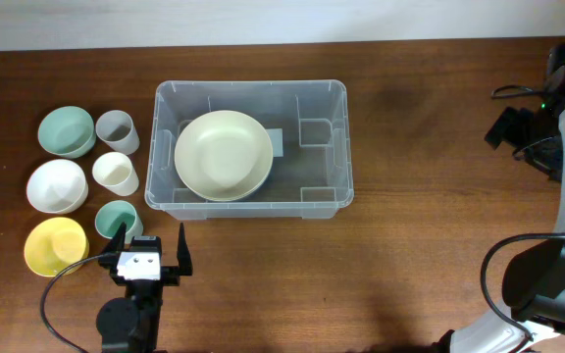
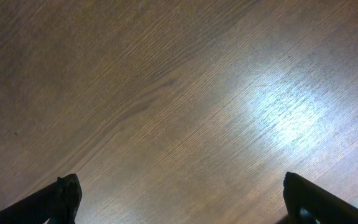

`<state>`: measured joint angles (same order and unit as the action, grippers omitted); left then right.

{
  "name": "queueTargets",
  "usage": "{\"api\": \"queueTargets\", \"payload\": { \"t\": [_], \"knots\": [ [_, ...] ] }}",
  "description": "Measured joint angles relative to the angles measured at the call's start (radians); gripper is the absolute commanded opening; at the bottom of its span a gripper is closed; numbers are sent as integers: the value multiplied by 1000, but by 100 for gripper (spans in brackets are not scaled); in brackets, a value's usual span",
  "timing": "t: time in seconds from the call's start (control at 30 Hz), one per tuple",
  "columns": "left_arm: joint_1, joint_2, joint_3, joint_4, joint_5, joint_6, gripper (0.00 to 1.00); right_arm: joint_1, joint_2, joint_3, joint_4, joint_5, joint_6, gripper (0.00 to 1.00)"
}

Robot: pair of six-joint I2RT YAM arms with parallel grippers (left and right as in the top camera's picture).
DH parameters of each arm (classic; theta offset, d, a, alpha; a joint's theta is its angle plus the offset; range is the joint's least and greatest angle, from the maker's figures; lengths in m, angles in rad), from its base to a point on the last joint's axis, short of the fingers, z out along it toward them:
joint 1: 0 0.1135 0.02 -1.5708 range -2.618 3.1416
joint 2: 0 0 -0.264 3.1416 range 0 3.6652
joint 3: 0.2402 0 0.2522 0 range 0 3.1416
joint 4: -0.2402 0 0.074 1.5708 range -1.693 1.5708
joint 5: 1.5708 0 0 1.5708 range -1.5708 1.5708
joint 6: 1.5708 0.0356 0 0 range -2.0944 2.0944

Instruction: Pack container

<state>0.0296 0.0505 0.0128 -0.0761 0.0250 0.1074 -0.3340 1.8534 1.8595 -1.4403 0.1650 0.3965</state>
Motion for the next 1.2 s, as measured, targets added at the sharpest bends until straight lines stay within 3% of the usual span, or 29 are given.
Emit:
{"api": "queueTargets", "payload": {
  "t": [0.47, 0.67, 0.8, 0.97, 1.1, 1.2],
  "knots": [
    [0, 0, 0, 2, 5, 0, 100, 0, 0, 0, 0, 0, 0, 99],
    [0, 0, 2, 127, 33, -42, 100, 0, 0, 0, 0, 0, 0, 99],
    [0, 9, 53, 127, 38, -43, 100, 0, 0, 0, 0, 3, 0, 99],
    [0, 144, 253, 126, -16, -37, 100, 0, 0, 0, 1, 4, 0, 99],
    [3, 359, 488, 113, -50, -22, 100, 0, 0, 0, 1, 6, 0, 99],
    [24, 573, 739, 11, -60, -18, 100, 0, 0, -1, 0, 8, 0, 99]
  ]
}}
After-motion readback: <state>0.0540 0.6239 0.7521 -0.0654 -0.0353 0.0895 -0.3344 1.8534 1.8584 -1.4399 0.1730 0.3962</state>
